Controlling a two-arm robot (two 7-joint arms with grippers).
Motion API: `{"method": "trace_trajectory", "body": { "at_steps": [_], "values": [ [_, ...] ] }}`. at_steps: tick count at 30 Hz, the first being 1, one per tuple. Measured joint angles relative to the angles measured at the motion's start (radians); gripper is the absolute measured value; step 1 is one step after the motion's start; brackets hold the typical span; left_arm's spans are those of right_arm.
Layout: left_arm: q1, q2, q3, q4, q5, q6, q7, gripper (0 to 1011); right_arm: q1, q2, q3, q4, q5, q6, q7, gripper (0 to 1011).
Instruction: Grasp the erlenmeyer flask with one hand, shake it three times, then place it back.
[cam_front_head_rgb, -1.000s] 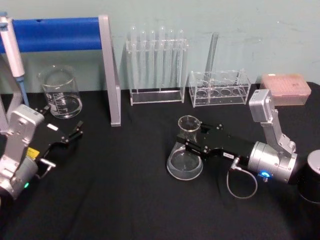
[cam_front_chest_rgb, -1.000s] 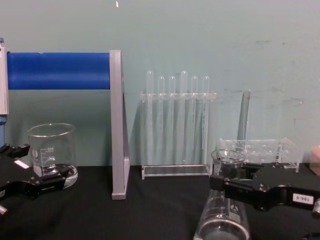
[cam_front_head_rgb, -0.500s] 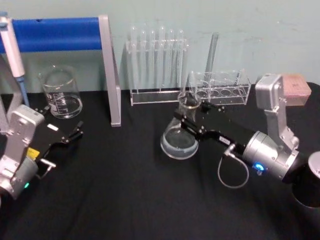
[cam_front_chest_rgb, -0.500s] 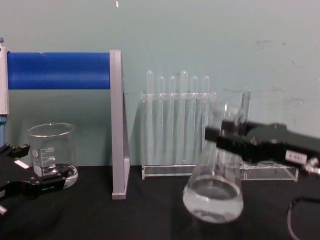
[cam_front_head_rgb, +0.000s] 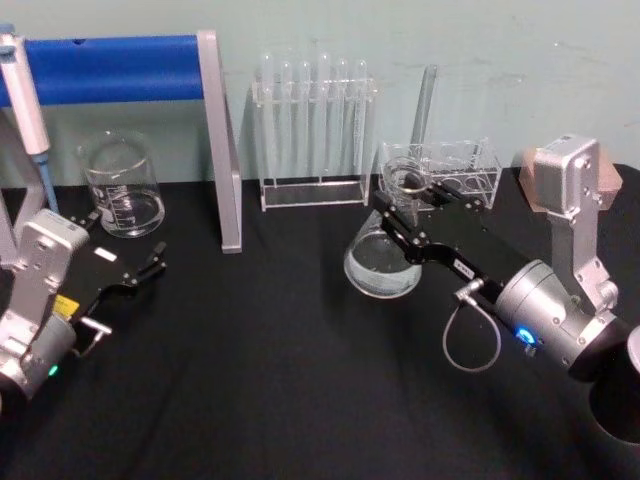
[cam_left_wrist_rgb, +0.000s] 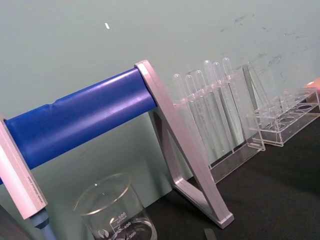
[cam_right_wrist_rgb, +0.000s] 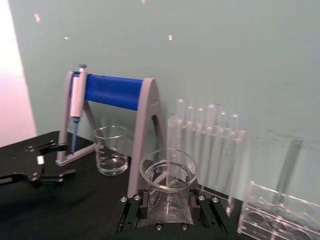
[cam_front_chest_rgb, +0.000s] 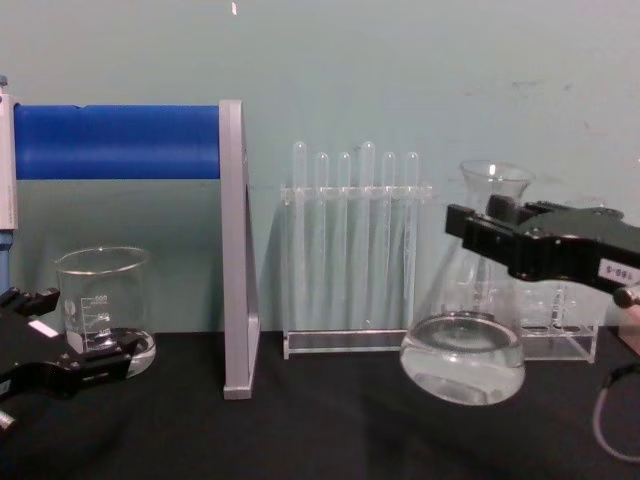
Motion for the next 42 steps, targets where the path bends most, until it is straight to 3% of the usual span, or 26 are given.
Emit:
{"method": "trace_trajectory", "body": {
  "at_steps": [8, 20, 37, 42],
  "values": [
    [0.000, 0.000, 0.000, 0.000, 0.000, 0.000, 0.000, 1001, -0.042, -0.028, 0.025, -0.035, -0.027, 0.022, -0.052, 453],
    [0.000, 0.000, 0.000, 0.000, 0.000, 0.000, 0.000, 1001, -0.058, -0.062, 0.036, -0.043, -0.065, 0.032, -0.064, 453],
    [0.000, 0.000, 0.000, 0.000, 0.000, 0.000, 0.000, 1001, 0.003, -0.096, -0.071, -0.009, -0.095, 0.025, 0.095, 453],
    [0.000, 0.000, 0.000, 0.000, 0.000, 0.000, 0.000, 1001, 0.013, -0.099, -0.082, 0.001, -0.095, 0.023, 0.105, 453]
  ]
}}
